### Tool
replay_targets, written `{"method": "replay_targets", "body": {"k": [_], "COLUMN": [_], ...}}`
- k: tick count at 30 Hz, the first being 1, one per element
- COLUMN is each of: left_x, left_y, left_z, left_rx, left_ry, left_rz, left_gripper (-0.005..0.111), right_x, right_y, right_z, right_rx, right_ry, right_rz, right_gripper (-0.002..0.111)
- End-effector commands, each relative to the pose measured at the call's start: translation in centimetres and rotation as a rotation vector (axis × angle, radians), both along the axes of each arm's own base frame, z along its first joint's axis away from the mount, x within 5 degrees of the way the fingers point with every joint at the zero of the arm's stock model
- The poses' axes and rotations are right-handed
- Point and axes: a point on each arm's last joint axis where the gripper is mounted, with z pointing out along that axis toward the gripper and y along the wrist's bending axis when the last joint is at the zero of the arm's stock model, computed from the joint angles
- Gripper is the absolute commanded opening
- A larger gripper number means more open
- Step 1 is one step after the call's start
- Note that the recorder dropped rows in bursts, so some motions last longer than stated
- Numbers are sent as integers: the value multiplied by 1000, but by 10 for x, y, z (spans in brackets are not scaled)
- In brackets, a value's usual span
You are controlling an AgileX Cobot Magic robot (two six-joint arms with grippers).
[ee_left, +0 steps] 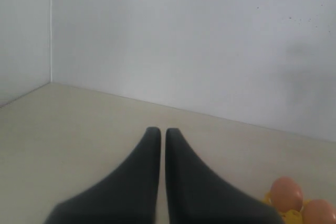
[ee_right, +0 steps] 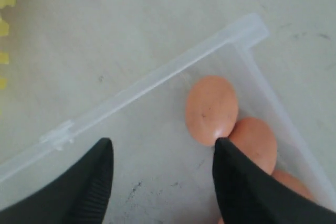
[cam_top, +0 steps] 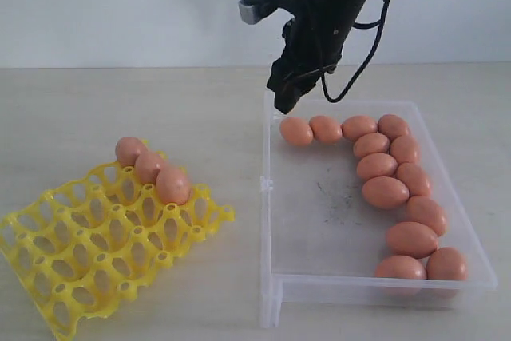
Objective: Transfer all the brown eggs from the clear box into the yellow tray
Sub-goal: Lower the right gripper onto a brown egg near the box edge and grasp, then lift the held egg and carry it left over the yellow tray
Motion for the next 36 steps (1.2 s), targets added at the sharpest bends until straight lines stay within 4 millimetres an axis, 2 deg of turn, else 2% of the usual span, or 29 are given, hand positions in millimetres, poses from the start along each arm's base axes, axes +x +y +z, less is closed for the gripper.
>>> {"method": "replay_targets", "body": {"k": [1, 6, 26, 28, 31, 33, 35, 36], "left_x": [0, 0, 0, 0, 0, 0, 0, 0], "left_y": [0, 0, 0, 0, 0, 0, 0, 0], "left_z": [1, 2, 1, 1, 1, 1, 2, 2], "left_rx": [-14, -14, -14, -14, -14, -14, -13, -13], "left_ry": [-18, -20, -18, -18, -18, -18, -21, -21], "left_rz": [2, 2, 2, 2, 2, 2, 2, 2], "left_gripper": [4, 4, 4, 4, 4, 4, 4, 4], "right_x": [8, 17, 39, 40, 40, 40, 39, 40], "right_y": [-6, -4, 2, 3, 3, 2, 2, 3], "right_z": [-32, -54, -97, -98, -98, -98, -98, -98], "right_rx": [-87, -102, -99, -95, -92, -94, -92, -76], "right_ry": [50, 29, -108, -112, -108, -102, -99, -96], "right_rz": [46, 57, 67, 56, 42, 43, 42, 17], "right_gripper": [50, 65, 64, 58, 42, 24, 0, 0]}}
